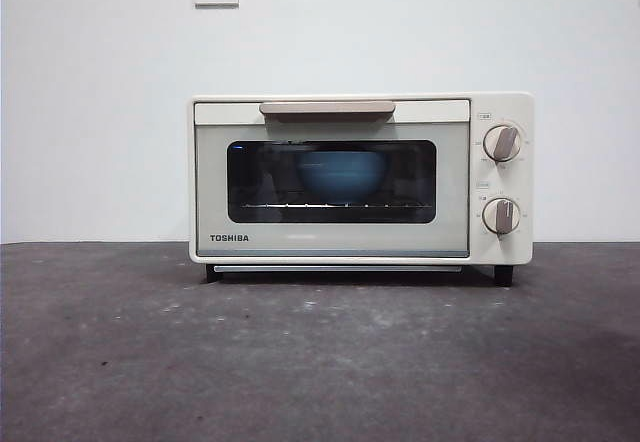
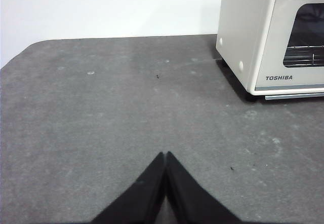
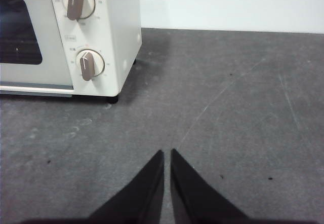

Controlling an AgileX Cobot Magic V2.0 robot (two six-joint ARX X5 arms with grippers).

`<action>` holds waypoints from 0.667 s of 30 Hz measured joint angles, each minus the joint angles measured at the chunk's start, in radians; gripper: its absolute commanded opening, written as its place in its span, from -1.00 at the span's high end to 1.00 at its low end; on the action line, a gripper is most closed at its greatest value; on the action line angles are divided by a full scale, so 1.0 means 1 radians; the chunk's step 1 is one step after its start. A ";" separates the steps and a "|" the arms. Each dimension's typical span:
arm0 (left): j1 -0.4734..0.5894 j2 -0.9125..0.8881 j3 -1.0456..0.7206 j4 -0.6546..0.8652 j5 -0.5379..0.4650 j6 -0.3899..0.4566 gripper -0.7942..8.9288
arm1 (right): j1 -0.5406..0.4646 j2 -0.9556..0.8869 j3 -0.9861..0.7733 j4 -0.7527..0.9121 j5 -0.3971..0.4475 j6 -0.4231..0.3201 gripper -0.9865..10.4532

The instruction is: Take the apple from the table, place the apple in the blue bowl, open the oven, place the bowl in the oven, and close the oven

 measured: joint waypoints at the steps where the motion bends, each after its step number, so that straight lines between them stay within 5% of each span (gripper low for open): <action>1: 0.000 0.000 0.000 0.000 0.000 0.000 0.82 | 0.000 0.000 0.000 0.001 0.001 0.000 0.82; 20: 0.000 0.000 0.000 0.000 0.000 0.000 0.82 | 0.000 0.000 0.000 0.015 0.001 0.000 0.82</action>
